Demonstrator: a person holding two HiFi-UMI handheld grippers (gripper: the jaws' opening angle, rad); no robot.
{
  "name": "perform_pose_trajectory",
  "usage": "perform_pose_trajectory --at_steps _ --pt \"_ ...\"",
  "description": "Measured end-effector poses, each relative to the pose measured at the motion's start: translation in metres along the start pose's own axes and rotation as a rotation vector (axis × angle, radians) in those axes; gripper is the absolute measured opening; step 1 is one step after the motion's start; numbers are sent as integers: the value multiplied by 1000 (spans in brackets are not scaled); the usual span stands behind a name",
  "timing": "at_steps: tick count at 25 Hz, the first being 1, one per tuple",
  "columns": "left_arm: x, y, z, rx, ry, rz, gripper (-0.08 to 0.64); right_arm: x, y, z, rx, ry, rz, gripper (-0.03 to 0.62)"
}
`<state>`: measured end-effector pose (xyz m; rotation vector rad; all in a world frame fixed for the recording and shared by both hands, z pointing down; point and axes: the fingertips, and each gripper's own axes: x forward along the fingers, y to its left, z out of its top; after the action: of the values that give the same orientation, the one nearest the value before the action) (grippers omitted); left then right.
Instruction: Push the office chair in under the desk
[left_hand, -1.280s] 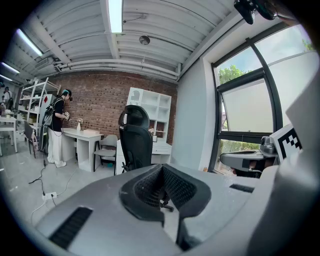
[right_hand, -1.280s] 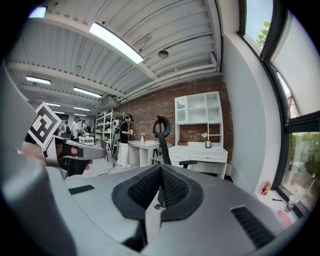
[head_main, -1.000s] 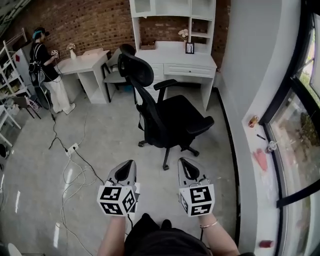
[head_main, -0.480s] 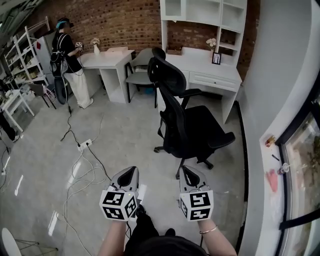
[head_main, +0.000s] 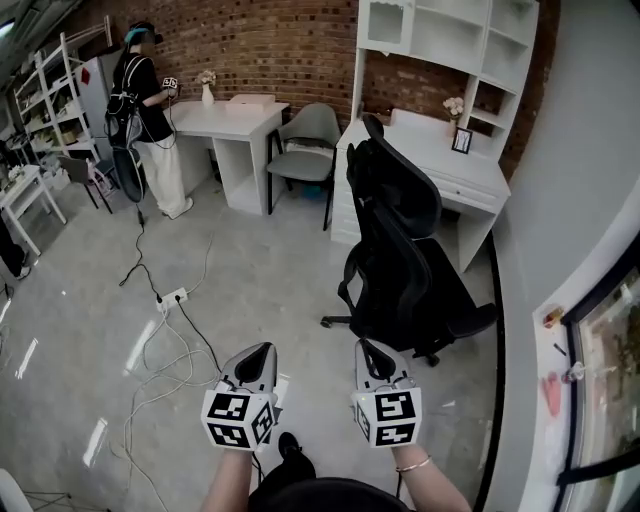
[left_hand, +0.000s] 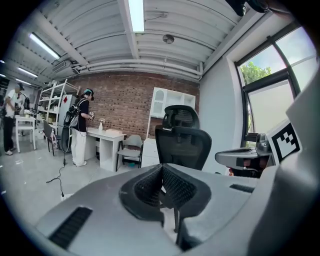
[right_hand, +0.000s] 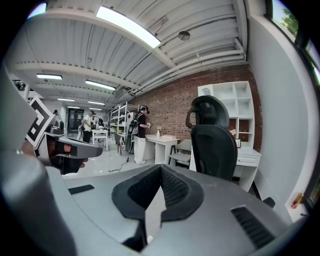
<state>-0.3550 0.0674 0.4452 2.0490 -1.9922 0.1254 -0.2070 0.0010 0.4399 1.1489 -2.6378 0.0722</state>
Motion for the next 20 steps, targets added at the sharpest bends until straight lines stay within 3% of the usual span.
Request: perform_pose_trajectory --at_steps 6,14,20 --pt "26 68 26 11 -8 -18 9 75 25 23 7 21 -33 5" --pt "32 143 38 -4 -10 10 9 137 85 31 -37 54 53 5" --pt "52 177 39 -21 0 22 9 189 94 33 -29 64 56 5"
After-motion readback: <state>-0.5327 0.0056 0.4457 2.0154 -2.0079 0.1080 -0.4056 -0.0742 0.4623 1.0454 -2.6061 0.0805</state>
